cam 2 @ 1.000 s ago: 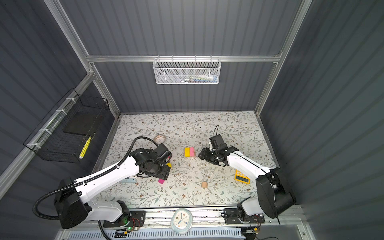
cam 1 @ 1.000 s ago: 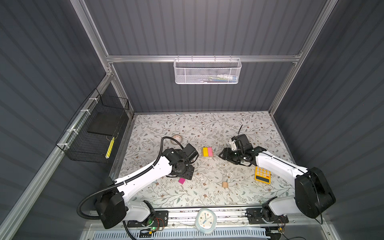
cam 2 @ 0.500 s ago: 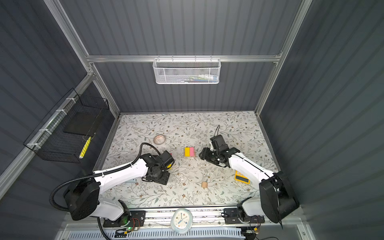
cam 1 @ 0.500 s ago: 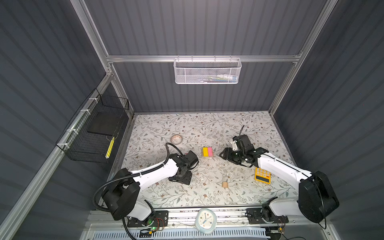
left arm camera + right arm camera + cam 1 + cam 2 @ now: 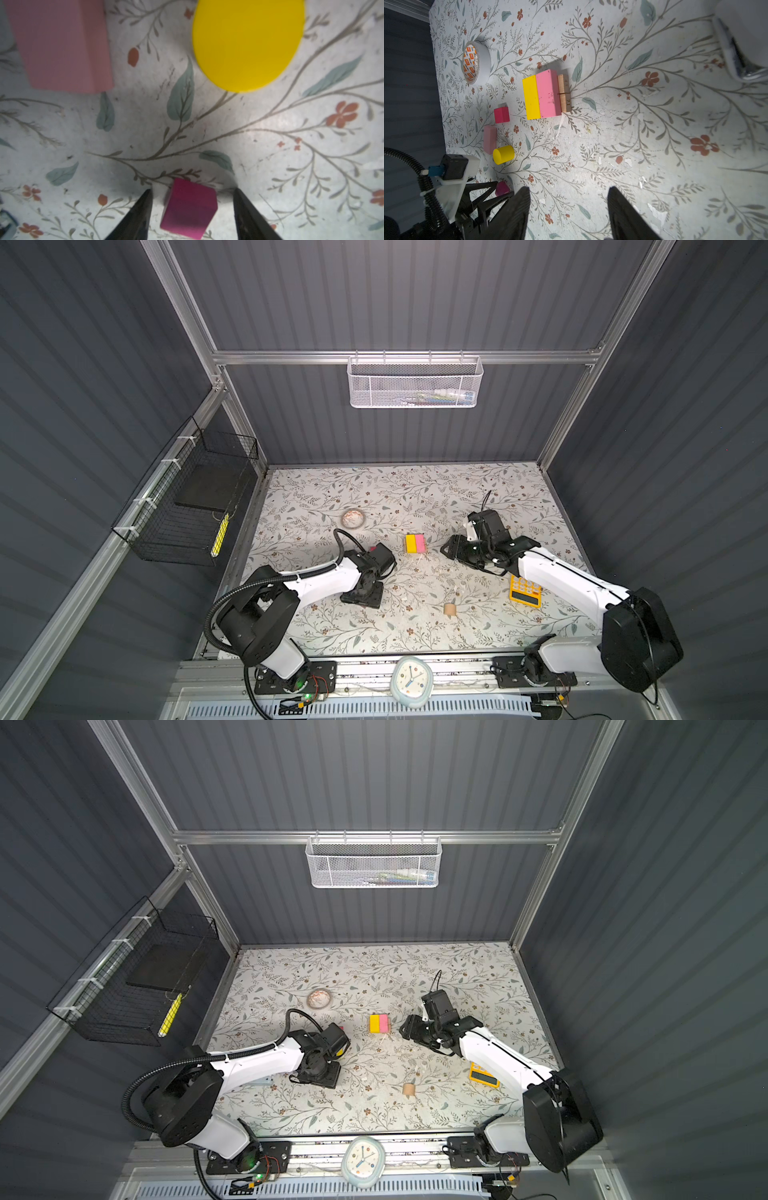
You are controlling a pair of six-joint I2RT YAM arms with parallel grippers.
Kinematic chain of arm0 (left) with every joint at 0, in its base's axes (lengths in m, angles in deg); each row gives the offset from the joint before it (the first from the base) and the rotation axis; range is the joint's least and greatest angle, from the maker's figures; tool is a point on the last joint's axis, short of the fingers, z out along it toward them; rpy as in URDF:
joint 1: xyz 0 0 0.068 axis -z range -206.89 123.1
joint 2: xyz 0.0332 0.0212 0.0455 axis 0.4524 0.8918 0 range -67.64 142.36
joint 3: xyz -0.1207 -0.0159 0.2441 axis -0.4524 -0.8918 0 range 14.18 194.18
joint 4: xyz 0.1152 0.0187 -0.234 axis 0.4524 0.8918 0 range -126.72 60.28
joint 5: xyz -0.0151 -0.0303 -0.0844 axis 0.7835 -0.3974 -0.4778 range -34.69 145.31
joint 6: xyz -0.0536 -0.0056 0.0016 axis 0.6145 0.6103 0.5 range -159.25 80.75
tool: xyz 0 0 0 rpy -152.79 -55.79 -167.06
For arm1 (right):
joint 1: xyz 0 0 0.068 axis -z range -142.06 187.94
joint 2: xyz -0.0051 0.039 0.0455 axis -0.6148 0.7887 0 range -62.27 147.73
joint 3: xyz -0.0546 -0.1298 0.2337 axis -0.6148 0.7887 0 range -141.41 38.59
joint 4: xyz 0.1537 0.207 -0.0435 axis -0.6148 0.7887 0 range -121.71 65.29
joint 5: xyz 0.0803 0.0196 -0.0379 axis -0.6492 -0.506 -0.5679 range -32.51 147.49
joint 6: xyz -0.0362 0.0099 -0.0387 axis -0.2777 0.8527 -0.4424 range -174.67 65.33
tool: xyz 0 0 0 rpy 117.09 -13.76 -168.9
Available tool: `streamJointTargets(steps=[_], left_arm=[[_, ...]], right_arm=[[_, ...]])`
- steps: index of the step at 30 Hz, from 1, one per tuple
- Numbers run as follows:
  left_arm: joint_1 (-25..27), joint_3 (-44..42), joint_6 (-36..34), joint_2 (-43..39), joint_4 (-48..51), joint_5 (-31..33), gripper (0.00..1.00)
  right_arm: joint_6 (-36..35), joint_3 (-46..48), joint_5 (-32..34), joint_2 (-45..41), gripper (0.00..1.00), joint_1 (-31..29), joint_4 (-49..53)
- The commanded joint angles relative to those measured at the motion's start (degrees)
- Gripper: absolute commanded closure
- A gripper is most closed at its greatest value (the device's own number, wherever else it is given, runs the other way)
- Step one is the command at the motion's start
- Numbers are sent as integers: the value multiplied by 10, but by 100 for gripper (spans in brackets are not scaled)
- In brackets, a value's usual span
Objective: Build the wood block tower
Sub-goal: 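Close the left gripper on the magenta cube, then lift and carry the magenta cube with the left gripper over the stack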
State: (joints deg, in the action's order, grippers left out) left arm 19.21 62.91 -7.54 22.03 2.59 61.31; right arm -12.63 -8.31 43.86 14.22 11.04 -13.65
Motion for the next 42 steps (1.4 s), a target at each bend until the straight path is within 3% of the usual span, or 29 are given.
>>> streamJointTargets(steps=[1,4,16,31,42], left_arm=[[-2,-20,5,15,-12,-11,42],[-1,-21,5,4,-2,-12,47],[-2,-31,16,-47,40,2,46],[-1,-30,20,-32,6,-4,47],[-1,-26,24,-27,14,-4,73]], right_arm=[[2,-3,9,-5,38,-3,12],[4,-4,9,-3,38,-3,13],[6,-7,8,7,39,-9,8],[8,-6,12,9,39,-14,7],[9,-3,13,4,39,-15,8]])
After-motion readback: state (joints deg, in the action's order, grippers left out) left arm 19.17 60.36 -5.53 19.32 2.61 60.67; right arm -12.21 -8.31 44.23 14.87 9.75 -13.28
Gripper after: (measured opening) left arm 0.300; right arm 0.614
